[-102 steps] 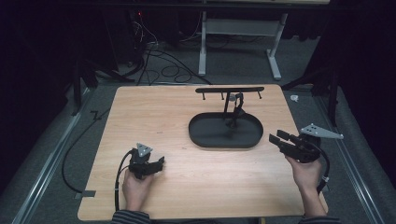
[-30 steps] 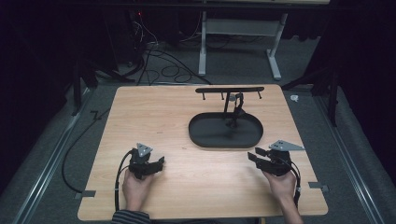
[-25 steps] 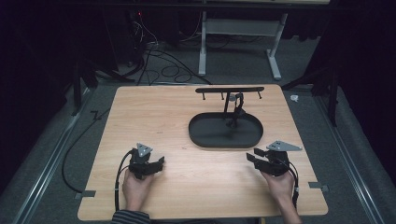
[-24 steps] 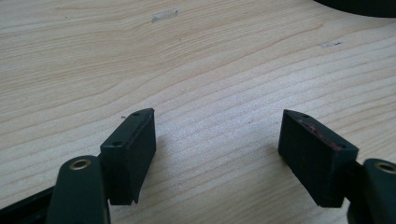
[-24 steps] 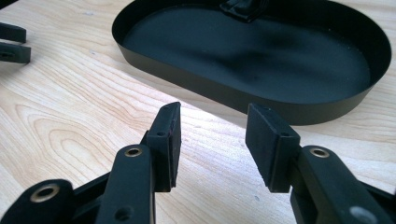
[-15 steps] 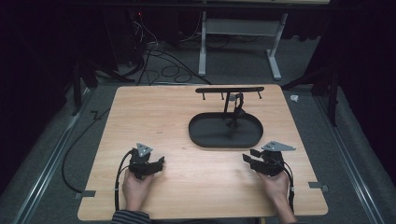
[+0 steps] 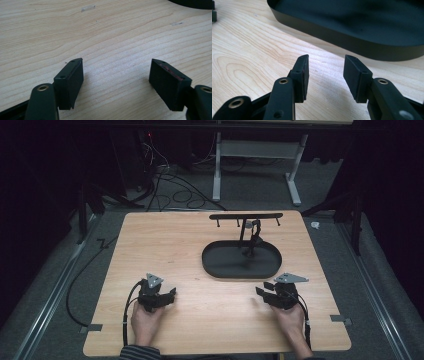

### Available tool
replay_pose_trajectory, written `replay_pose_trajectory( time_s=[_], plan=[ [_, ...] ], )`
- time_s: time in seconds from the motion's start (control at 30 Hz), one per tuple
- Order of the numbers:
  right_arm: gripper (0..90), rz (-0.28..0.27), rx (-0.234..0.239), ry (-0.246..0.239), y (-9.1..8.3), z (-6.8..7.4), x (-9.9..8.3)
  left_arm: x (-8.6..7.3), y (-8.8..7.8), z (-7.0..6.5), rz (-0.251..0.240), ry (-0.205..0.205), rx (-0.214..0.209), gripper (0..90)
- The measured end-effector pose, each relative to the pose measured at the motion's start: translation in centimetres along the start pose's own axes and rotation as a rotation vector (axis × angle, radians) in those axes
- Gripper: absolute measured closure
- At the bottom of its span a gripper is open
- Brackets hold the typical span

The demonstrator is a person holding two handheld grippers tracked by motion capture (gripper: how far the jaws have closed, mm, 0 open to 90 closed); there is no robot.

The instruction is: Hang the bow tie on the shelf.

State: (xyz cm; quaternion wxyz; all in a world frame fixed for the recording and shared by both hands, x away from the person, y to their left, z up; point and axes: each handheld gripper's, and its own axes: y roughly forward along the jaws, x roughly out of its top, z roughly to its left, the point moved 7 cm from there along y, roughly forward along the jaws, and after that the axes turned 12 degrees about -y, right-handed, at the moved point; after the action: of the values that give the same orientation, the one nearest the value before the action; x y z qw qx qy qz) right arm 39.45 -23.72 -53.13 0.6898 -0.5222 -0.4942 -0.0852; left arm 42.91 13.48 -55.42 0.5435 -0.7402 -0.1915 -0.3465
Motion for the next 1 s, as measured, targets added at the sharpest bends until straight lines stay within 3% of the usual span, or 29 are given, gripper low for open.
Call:
replay_pose_trajectory(
  time_s=[0.83,0.9,0.93,1.0],
  plan=[
    [55.9,0.045,-0.035,-0.034,2.2,0.4,-0.4,0.0,0.0,0.0,0.000,0.000,0.000,28.1],
    [54.1,0.050,-0.046,-0.053,2.3,0.4,-0.3,0.0,0.0,0.0,0.002,0.000,0.000,28.2],
    [51.1,0.063,-0.067,-0.093,2.6,0.6,-0.2,0.0,0.0,0.0,0.001,0.001,0.000,28.1],
    [50.4,0.070,-0.077,-0.118,2.7,0.7,-0.2,0.0,0.0,0.0,0.000,0.001,-0.001,28.1]
  ],
)
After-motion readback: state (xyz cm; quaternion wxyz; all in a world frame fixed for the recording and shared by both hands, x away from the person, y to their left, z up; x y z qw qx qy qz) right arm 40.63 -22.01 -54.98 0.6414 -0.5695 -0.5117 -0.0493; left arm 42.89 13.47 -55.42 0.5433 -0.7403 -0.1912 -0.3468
